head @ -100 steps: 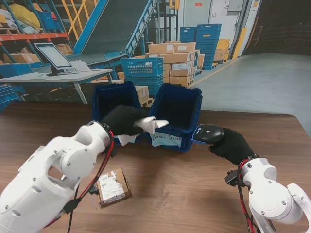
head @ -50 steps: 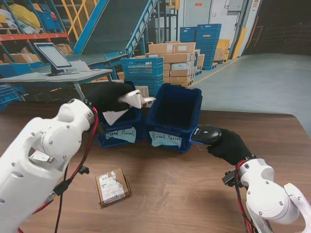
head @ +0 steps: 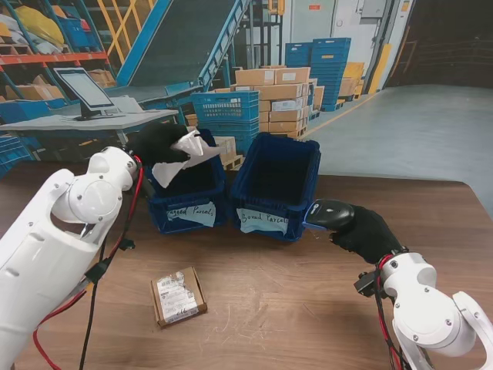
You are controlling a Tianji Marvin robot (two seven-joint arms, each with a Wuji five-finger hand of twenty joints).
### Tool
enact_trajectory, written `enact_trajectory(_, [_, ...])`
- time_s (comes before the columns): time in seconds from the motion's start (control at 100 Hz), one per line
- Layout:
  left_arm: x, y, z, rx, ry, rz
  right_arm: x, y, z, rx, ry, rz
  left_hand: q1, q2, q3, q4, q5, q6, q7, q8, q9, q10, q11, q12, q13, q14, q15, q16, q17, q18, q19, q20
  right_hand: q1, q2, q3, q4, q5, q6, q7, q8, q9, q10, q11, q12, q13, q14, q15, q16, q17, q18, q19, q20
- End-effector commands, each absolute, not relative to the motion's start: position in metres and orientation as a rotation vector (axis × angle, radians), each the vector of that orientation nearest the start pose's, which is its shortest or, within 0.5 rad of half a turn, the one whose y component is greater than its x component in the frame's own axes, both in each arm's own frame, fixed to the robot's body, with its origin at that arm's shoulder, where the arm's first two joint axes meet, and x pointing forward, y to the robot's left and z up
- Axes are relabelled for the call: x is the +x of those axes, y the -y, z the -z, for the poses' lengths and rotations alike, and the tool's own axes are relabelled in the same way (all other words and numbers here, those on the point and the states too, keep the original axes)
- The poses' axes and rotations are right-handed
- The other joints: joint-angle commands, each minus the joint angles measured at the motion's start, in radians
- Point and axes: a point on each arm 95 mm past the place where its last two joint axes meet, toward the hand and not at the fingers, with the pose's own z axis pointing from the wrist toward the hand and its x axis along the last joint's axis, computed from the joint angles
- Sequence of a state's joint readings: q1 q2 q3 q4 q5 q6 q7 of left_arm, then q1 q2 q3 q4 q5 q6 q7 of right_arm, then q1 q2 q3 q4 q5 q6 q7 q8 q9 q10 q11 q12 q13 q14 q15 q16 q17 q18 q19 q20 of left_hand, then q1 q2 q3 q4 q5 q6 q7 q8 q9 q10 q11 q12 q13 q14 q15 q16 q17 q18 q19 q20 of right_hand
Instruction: Scan and sort packages by packaging type
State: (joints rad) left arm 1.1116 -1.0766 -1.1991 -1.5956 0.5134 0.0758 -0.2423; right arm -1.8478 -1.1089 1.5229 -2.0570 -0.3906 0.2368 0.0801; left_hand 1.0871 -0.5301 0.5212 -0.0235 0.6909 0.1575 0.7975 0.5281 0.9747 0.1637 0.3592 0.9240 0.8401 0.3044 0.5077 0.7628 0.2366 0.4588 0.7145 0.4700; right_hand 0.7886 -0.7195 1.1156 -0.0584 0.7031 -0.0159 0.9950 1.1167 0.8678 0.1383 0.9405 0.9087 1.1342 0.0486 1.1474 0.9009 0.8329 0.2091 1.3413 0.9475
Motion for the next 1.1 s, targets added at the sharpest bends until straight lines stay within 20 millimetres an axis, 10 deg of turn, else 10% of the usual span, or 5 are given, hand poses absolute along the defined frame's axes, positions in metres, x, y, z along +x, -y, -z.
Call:
enact_trajectory(0.0, [0.512, 0.003, 0.150, -1.393, -1.310, 1.806, 0.345, 0.043, 0.233, -2.413, 1.228, 2.343, 0.082, 0.041, 0.000, 0.003, 0.053, -0.036, 0.055, 0.001, 0.038, 0.005, 0.009, 0.005, 0.026, 0.015, 0.031, -0.001, -0.006, 0.030, 0.038, 0.018, 0.096, 0.094, 0.155, 0.043, 0.036, -0.093, -0.004, 0.002, 0.009, 0.004, 0.007, 0.005, 0.022, -0.011, 0.024, 0.009, 0.007, 0.000, 0.043, 0.011])
enact_trajectory(0.67, [0.576, -0.018, 0.173, -1.529, -1.199, 1.773, 0.348, 0.045, 0.239, -2.429, 1.215, 2.314, 0.082, 0.037, 0.008, -0.006, 0.056, -0.036, 0.070, -0.015, 0.037, 0.008, 0.017, -0.001, 0.020, 0.019, 0.028, -0.004, -0.011, 0.031, 0.034, 0.025, 0.096, 0.093, 0.156, 0.043, 0.036, -0.092, -0.005, 0.005, 0.009, 0.004, 0.007, 0.005, 0.022, -0.013, 0.024, 0.009, 0.005, -0.001, 0.043, 0.012])
enact_trajectory(1.09, [0.584, -0.022, 0.190, -1.590, -1.176, 1.724, 0.352, 0.045, 0.244, -2.426, 1.220, 2.283, 0.084, 0.068, -0.049, -0.014, 0.056, -0.017, 0.022, -0.063, 0.017, 0.018, -0.010, -0.025, -0.013, 0.029, -0.002, -0.024, -0.023, 0.029, 0.033, 0.038, 0.096, 0.092, 0.158, 0.043, 0.039, -0.093, -0.006, 0.005, 0.012, 0.003, 0.007, 0.005, 0.024, -0.011, 0.025, 0.009, 0.007, 0.002, 0.044, 0.011])
